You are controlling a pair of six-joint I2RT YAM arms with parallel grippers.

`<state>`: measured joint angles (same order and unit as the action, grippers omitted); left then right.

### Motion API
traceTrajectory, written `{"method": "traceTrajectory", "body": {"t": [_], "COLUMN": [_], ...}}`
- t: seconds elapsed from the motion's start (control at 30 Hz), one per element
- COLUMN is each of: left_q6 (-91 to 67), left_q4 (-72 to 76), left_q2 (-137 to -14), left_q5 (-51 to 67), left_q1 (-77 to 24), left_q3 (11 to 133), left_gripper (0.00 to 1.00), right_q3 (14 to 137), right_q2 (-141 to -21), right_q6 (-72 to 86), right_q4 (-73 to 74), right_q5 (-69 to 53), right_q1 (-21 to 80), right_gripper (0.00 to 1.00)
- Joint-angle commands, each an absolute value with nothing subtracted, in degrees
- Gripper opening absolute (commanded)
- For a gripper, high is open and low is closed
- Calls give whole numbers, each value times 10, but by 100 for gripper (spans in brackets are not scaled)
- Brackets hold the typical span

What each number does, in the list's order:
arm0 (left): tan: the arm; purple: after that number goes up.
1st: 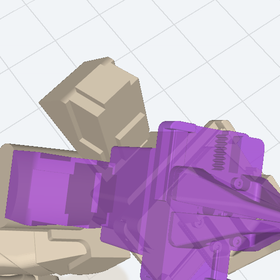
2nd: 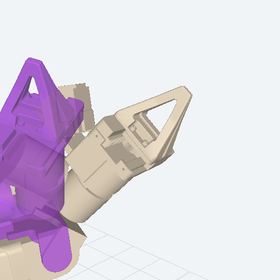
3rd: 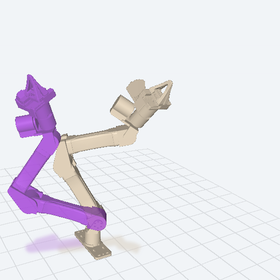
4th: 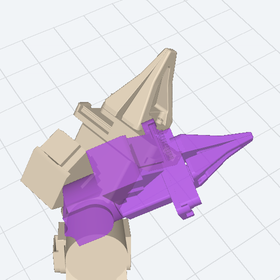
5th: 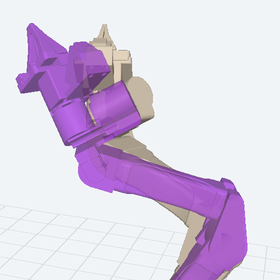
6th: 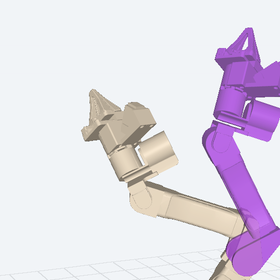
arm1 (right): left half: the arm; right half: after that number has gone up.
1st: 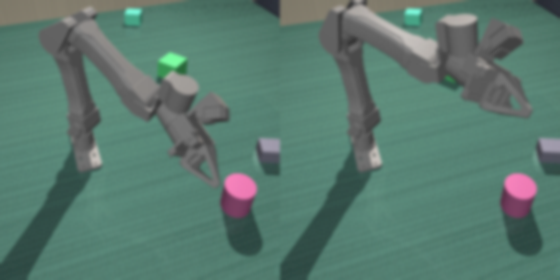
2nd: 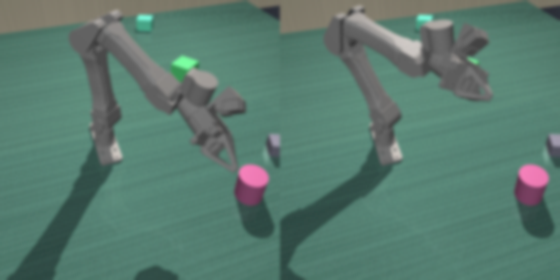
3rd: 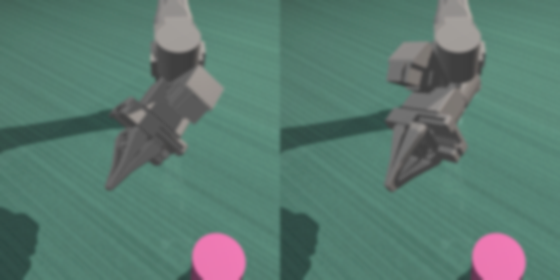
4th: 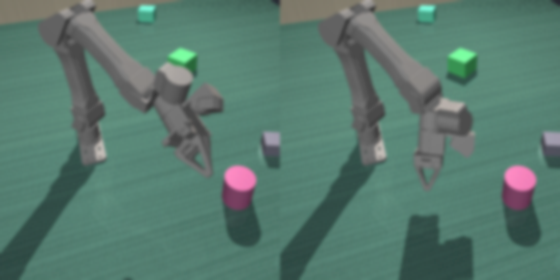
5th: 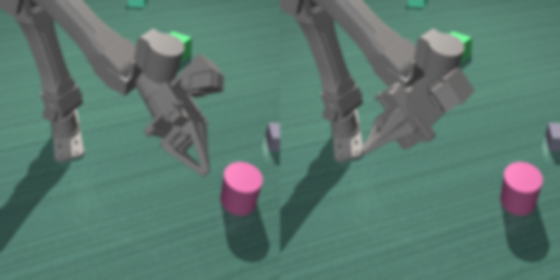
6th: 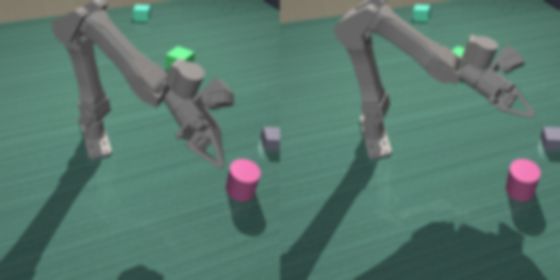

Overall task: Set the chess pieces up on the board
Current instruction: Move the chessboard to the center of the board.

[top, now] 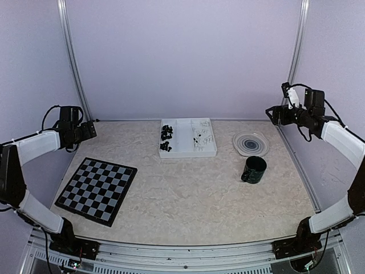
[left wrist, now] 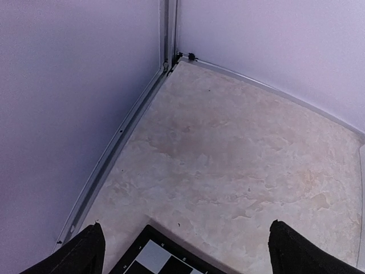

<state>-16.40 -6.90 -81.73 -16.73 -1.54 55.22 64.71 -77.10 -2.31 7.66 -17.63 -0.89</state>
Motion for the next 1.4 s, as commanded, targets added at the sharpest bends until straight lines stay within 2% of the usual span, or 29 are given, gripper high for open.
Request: {"method": "traceTrajectory", "body": {"t": [0.0,0.23,0.4,0.67,0.77,1.17,1.27,1.37], "left_q6": [-181,-188,-181,-185,-187,-230,-251,-284], "left_q4": [-84,-108,-159,-194,-196,-204,-195,-194], "left_q2": [-845,-896,-961,-1009,-1006,-961,-925,-892], "left_q5": [-186,-152,-109,-107,-111,31,60,51], "left_q1": [7,41,59,70,74,84,48,-33], "left_q3": [552,563,597,598,581,491,459,446], "left_gripper": [99,99,99,99,99,99,99,99], "right_q3": [604,502,474,469,469,476,479,481], "right_q2": [-769,-750,-744,-743,-742,-765,-774,-783], "right_q6": [-58,-122,-146,-176,-184,-201,-203,-205], "right_q4": [64,35,31,39,43,58,61,62], "right_q5": [-284,-450,-486,-512,-513,-531,-535,-537], "right_q1": [-12,-12,-12,-13,-13,-13,-12,-10], "right_gripper": [99,98,98,97,97,97,97,96]}}
